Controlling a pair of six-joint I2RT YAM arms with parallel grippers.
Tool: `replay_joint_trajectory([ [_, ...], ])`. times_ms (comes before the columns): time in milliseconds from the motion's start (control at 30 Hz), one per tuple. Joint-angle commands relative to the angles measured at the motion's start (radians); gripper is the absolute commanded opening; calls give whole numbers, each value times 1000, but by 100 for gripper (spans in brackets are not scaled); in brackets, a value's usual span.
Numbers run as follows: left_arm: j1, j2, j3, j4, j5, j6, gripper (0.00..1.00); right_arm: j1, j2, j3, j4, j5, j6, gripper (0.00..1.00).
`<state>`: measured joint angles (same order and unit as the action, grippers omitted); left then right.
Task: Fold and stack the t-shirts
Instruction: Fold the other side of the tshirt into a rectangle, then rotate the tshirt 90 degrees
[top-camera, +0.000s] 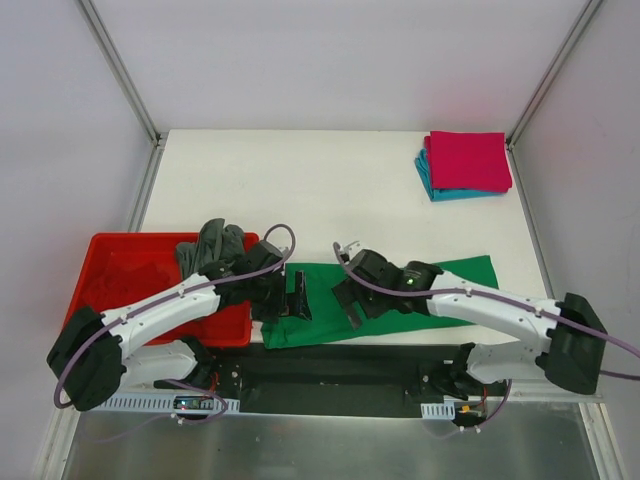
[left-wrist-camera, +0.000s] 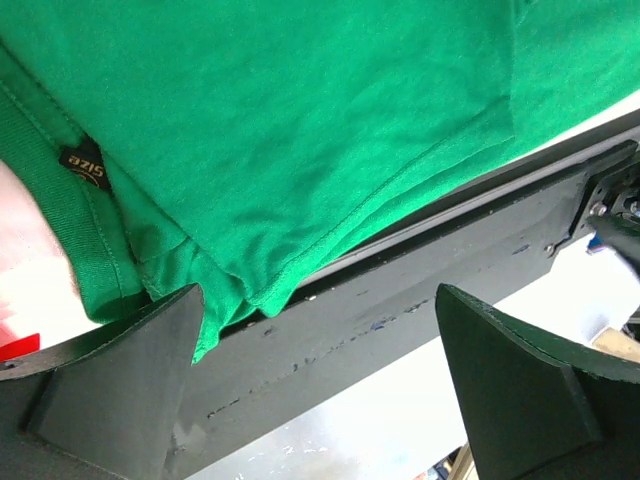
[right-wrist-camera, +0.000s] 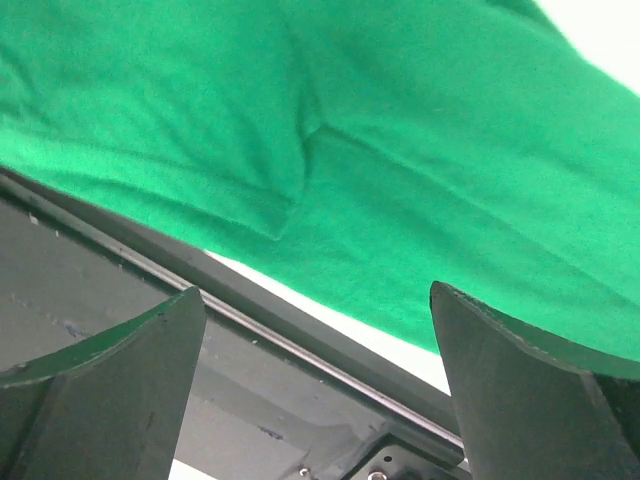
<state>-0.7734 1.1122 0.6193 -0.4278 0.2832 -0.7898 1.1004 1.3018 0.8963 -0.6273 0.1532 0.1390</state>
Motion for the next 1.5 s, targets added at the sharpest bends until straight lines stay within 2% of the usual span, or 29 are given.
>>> replay_joint_trajectory([
  [0, -10, 40, 92, -16, -25, 23, 99, -91, -122, -26, -34, 123, 86, 96],
  [200, -15, 185, 183, 49, -24, 14, 99, -374, -237, -190, 84, -6, 136, 96],
  [333, -14, 337, 255, 61, -54, 33, 99, -513, -246, -255, 155, -66, 106, 96],
  [400, 5, 435, 310, 61, -98, 49, 99, -554, -231, -266, 166, -69, 106, 96],
  [600, 155, 698, 457, 61, -50, 75, 99, -632, -130, -296, 300, -142, 85, 96],
  [733, 223, 874, 641, 58, -26, 101, 99, -652, -33, -280, 317, -201, 74, 96],
  [867, 311, 1105, 996, 21, 34, 109, 99, -637, -18, -304, 328, -329, 97, 96],
  [1033, 390, 1522, 1698, 12, 209, 14, 99, -490, -33, -332, 383, -478, 145, 96],
  [1100, 399, 1688, 1966, 67, 228, -58, 99, -420, -1, -312, 416, -536, 162, 96],
  [1133, 402, 1740, 2017, 148, 240, -113, 99, -383, 16, -300, 438, -559, 165, 96],
  [1233, 404, 1721, 1874, 511, 217, -253, 99, -309, 66, -229, 491, -628, 137, 96],
  [1300, 401, 1710, 1884, 553, 185, -250, 99, -307, 67, -186, 492, -633, 100, 96],
  [1367, 401, 1681, 1904, 549, 192, -224, 99, -315, 53, -143, 430, -563, 58, 96],
  [1467, 399, 1554, 1808, 540, 220, -142, 99, -338, 36, -83, 321, -447, 5, 96],
])
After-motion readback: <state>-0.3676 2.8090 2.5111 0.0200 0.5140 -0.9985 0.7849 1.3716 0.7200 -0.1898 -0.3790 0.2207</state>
